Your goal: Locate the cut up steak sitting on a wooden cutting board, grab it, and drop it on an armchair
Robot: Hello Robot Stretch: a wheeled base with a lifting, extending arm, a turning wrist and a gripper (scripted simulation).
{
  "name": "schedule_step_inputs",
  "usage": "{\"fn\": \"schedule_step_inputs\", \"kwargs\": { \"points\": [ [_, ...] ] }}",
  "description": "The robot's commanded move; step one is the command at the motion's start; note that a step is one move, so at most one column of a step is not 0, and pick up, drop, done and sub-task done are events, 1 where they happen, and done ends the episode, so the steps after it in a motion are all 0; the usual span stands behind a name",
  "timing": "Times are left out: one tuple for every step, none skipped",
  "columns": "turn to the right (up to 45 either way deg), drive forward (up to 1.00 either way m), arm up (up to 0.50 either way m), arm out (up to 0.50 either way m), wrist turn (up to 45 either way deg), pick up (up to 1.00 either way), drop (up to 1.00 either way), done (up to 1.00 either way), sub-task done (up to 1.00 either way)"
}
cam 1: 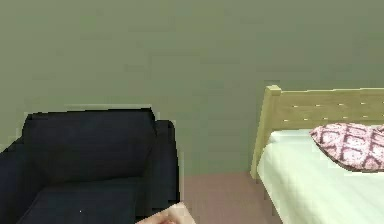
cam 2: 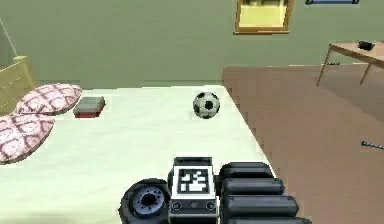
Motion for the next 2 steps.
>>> {"fn": "schedule_step_inputs", "kwargs": {
  "points": [
    [-3.0, 0.0, 0.0, 0.0, 0.0, 0.0, 0.0, 0.0, 0.0],
    [45.0, 0.0, 0.0, 0.0, 0.0, 0.0, 0.0, 0.0, 0.0]
  ]
}}
